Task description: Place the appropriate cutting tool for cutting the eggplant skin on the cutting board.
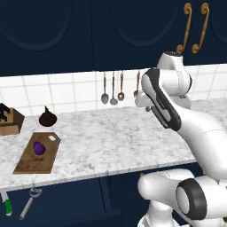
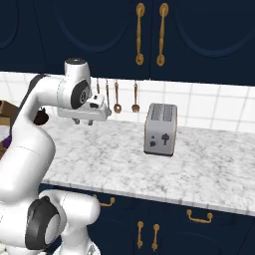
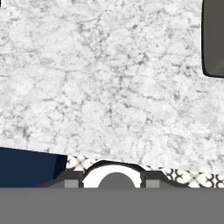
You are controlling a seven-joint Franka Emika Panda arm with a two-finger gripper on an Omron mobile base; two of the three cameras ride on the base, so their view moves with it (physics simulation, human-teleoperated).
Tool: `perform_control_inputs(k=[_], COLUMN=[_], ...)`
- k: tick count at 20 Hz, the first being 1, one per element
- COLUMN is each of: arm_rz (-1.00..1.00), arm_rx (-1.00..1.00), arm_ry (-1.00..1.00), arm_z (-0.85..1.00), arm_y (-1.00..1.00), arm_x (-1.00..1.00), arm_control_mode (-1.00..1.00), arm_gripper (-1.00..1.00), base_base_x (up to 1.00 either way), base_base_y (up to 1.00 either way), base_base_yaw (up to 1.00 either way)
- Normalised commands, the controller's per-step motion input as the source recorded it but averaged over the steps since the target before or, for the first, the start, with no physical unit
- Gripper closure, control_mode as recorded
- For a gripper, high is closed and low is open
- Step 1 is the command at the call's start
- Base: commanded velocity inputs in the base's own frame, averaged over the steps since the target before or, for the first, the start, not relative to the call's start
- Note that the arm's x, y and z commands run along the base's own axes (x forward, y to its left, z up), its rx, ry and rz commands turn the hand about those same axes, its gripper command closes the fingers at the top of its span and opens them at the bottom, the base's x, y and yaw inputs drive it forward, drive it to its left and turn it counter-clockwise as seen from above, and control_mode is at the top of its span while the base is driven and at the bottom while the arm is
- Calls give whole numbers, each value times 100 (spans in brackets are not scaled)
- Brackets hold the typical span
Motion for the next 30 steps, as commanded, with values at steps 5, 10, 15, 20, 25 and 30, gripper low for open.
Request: perform_control_inputs(k=[5,10,15,20,25,30], arm_rz=[2,0,0,0,1,8], arm_rx=[-3,-17,-19,-19,-7,0], arm_ry=[-2,0,7,9,15,18], arm_z=[-12,-45,-37,-47,-41,-51], arm_y=[33,100,100,100,100,100], arm_x=[-60,-100,-97,-90,-33,2], arm_control_mode=[-100,-100,-100,-100,-100,-100], arm_gripper=[-100,-100,-100,-100,-100,-100], base_base_x=[0,0,0,0,0,0], base_base_y=[0,0,0,0,0,0], base_base_yaw=[0,0,0,0,0,0])
